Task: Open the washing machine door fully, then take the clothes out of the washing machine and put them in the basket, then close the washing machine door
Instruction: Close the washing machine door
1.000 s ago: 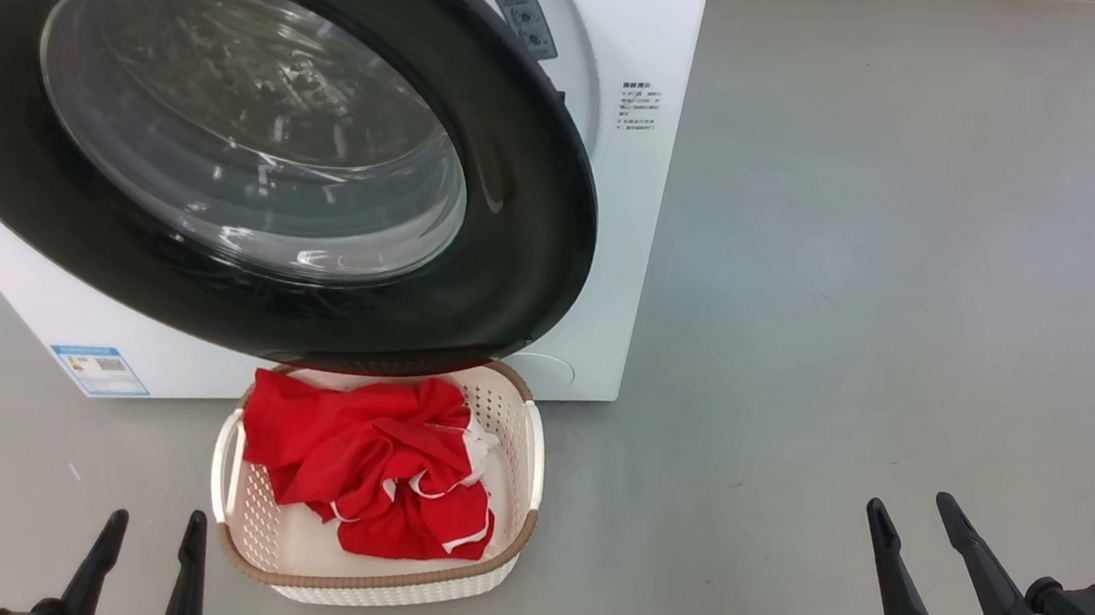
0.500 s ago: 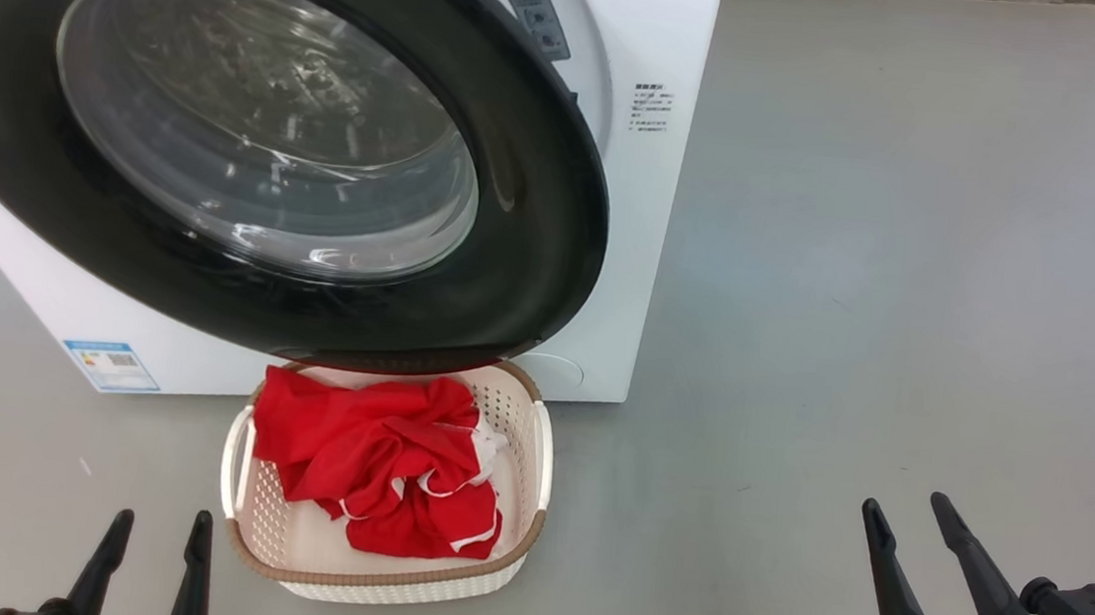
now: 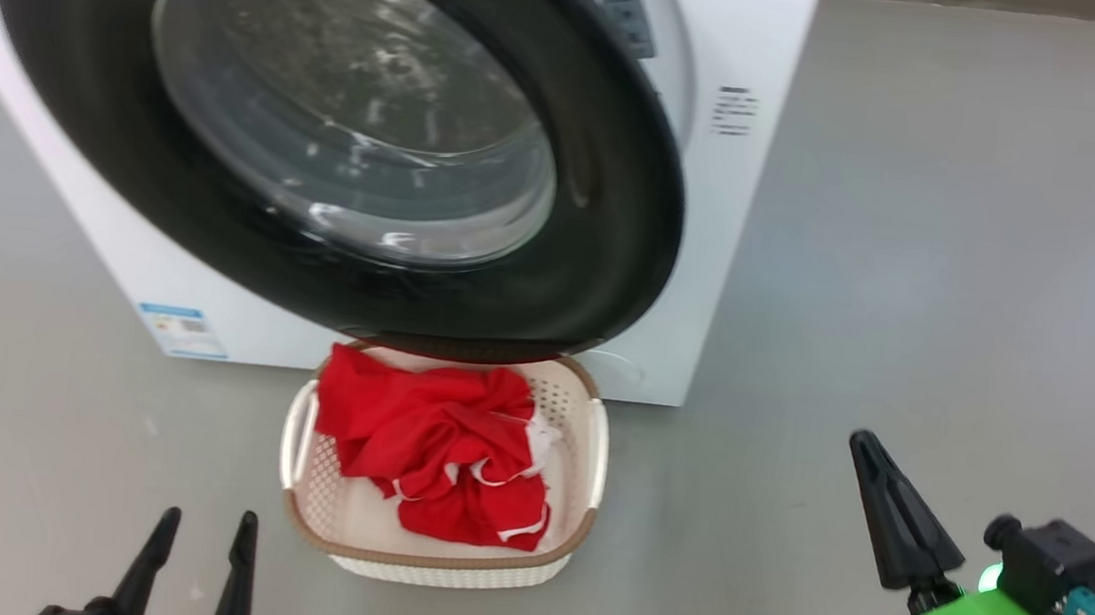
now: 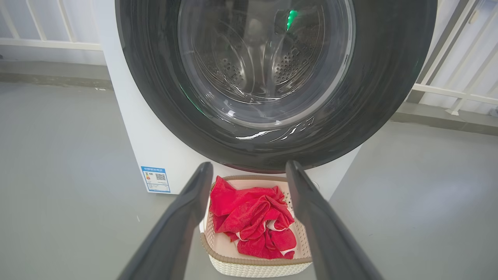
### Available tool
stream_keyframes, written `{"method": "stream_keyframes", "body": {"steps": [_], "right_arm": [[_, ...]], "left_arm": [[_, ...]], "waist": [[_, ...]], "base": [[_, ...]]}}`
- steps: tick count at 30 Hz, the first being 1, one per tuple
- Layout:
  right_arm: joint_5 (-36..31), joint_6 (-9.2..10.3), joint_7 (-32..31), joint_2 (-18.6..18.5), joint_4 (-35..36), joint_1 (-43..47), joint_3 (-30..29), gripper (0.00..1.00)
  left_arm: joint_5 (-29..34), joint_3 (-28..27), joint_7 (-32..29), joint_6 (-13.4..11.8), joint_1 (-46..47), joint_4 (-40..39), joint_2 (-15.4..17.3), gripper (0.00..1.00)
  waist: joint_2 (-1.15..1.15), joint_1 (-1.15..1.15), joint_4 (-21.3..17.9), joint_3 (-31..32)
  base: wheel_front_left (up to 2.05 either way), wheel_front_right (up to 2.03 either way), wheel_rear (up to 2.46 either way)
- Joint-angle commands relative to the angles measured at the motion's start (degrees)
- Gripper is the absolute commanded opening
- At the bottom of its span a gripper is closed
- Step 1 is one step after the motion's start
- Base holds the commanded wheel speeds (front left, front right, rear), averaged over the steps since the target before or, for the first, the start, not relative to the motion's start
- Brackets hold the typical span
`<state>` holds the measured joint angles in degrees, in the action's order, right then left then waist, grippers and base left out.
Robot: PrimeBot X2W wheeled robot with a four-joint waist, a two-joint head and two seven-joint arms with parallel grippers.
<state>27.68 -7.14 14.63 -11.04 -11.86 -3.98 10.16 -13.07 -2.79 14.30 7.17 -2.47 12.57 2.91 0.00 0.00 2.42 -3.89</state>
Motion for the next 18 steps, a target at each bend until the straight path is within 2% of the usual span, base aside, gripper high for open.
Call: {"method": "stream_keyframes", "body": {"steps": [1,11,18], "right_arm": [[0.35,-0.35,0.37,-0.58,1.34,-2.91,1.47,0.0],[1.04,-0.35,0.37,-0.26,0.56,-10.54,4.48,0.0],[1.86,-0.35,0.37,-0.9,-1.53,-15.42,6.19,0.0]], "left_arm": [[0.68,-1.19,0.7,0.32,1.25,-1.71,0.32,1.0],[0.12,1.26,0.7,0.32,2.73,-2.2,0.05,1.0],[-0.47,2.7,0.7,0.32,4.25,-2.62,0.0,1.0]], "waist": [[0.0,0.0,2.28,-0.26],[0.0,0.0,7.64,-2.04],[0.0,0.0,9.73,-4.23]], "base": [[0.0,0.0,0.0],[0.0,0.0,0.0],[0.0,0.0,0.0]]}}
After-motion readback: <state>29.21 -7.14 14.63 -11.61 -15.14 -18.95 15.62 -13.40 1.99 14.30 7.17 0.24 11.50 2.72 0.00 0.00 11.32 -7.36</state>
